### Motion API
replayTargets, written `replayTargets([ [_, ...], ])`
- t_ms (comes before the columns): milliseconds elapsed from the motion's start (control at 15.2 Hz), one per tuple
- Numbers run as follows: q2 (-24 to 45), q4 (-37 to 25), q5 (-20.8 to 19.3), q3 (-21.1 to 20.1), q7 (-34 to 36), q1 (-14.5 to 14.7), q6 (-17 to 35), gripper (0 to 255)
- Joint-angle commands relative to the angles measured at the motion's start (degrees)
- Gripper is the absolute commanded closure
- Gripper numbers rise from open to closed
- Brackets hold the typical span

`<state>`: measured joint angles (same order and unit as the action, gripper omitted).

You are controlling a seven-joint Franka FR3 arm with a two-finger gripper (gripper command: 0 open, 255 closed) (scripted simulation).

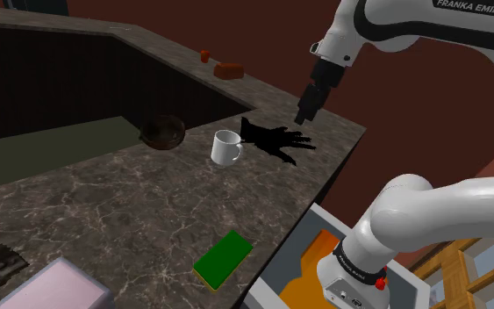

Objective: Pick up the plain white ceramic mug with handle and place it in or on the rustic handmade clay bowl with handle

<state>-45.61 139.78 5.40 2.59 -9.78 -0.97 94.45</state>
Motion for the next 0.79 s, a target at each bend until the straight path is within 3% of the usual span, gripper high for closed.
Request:
replayTargets([
  [0,0.0,0.0,0.0,0.0,0.0,0.0,0.0,0],
  [726,22.4,-3.8,-1.6,-1.8,1.5,-0.3,18.9,0],
])
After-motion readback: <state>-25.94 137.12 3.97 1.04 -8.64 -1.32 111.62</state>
